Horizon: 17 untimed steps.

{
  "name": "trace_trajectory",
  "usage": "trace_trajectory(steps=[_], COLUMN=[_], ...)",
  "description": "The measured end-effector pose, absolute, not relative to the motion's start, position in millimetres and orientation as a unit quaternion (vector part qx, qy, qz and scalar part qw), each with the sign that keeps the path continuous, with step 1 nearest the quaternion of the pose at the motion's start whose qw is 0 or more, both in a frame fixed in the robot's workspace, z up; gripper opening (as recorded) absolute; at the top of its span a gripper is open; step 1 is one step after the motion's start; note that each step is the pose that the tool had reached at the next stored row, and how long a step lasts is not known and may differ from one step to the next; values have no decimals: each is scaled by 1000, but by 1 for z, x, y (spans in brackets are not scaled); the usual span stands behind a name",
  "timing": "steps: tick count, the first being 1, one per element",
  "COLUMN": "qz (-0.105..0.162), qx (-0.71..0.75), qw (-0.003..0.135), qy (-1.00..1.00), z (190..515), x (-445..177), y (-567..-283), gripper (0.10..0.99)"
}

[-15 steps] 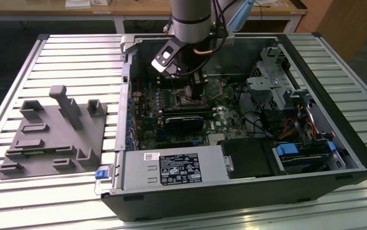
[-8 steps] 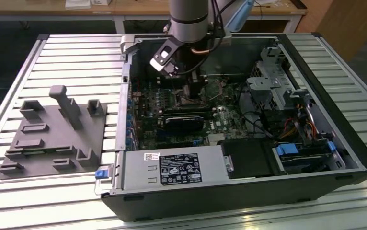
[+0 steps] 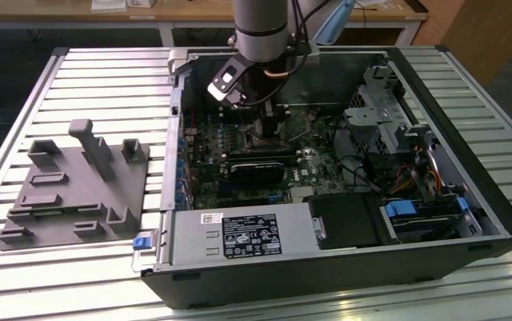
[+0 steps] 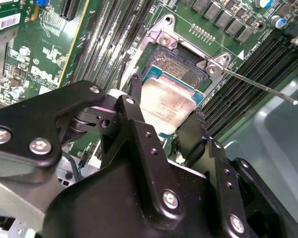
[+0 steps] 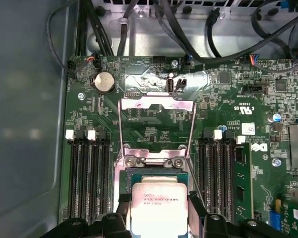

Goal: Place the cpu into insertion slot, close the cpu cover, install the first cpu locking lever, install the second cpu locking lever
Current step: 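Place the cpu into insertion slot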

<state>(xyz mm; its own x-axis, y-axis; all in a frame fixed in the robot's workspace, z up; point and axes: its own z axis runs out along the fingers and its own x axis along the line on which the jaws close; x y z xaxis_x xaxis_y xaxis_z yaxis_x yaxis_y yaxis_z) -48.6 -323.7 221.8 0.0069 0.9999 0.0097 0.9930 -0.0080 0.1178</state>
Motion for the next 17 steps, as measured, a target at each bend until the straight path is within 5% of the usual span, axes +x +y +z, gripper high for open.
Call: trace_trajectory(steps=[17], qz=[44], qx=[706], qw=[39], qy=[705], z=[213], x=[-49], y=[-324], gripper=[537])
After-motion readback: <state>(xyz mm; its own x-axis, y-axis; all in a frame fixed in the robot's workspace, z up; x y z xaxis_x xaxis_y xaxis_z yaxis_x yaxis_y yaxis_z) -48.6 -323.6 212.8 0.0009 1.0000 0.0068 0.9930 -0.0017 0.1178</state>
